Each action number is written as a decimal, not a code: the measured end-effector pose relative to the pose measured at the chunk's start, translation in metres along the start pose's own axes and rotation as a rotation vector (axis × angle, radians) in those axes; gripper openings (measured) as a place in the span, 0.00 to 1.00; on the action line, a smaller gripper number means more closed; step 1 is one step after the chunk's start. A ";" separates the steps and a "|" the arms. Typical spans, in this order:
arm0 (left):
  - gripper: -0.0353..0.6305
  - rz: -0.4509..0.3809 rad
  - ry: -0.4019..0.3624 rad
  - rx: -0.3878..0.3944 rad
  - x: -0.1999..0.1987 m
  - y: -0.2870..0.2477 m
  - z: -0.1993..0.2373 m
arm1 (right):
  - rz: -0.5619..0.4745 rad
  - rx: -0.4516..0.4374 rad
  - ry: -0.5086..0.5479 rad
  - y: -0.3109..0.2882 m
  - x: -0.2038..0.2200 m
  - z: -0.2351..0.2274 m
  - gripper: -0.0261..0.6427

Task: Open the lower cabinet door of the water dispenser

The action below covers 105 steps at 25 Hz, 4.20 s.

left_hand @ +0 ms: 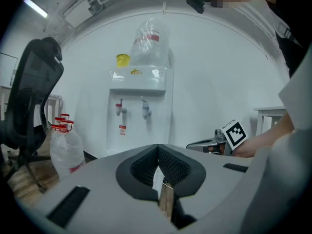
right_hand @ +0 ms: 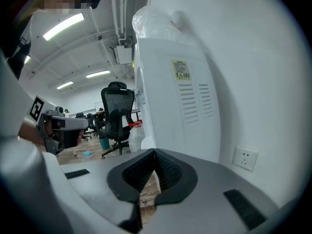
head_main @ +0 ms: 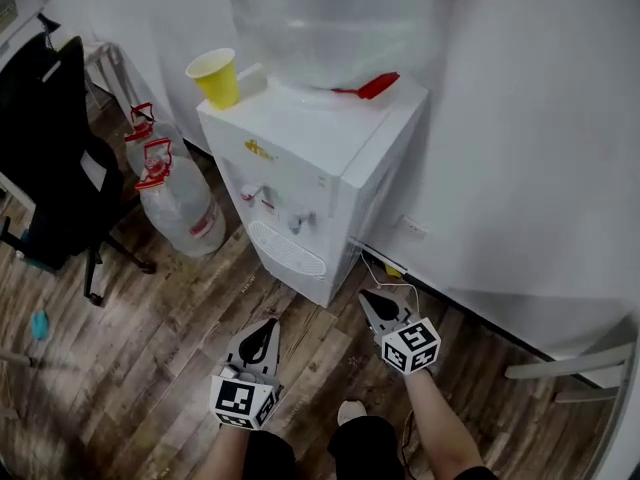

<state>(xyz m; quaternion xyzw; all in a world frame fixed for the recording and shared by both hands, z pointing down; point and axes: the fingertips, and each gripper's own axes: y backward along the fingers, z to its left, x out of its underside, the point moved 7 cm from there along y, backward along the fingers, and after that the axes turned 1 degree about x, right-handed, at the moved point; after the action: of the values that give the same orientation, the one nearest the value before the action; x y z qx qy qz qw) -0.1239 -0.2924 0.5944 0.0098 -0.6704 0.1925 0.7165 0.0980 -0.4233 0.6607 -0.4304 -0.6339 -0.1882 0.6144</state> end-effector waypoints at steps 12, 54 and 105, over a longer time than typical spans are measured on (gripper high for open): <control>0.07 -0.050 -0.030 0.076 0.114 -0.050 0.006 | -0.047 0.015 0.039 -0.047 0.104 -0.023 0.07; 0.08 -0.054 -0.045 0.064 0.159 -0.061 0.033 | -0.064 0.099 0.147 -0.118 0.125 -0.023 0.30; 0.28 -0.002 -0.073 -0.030 0.179 -0.026 0.066 | 0.030 -0.327 0.392 -0.138 0.155 0.139 0.28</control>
<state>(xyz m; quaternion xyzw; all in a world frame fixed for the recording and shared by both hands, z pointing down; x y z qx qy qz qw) -0.1750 -0.2878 0.7798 0.0067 -0.6990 0.1811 0.6918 -0.0755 -0.3444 0.8227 -0.4885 -0.4575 -0.3590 0.6505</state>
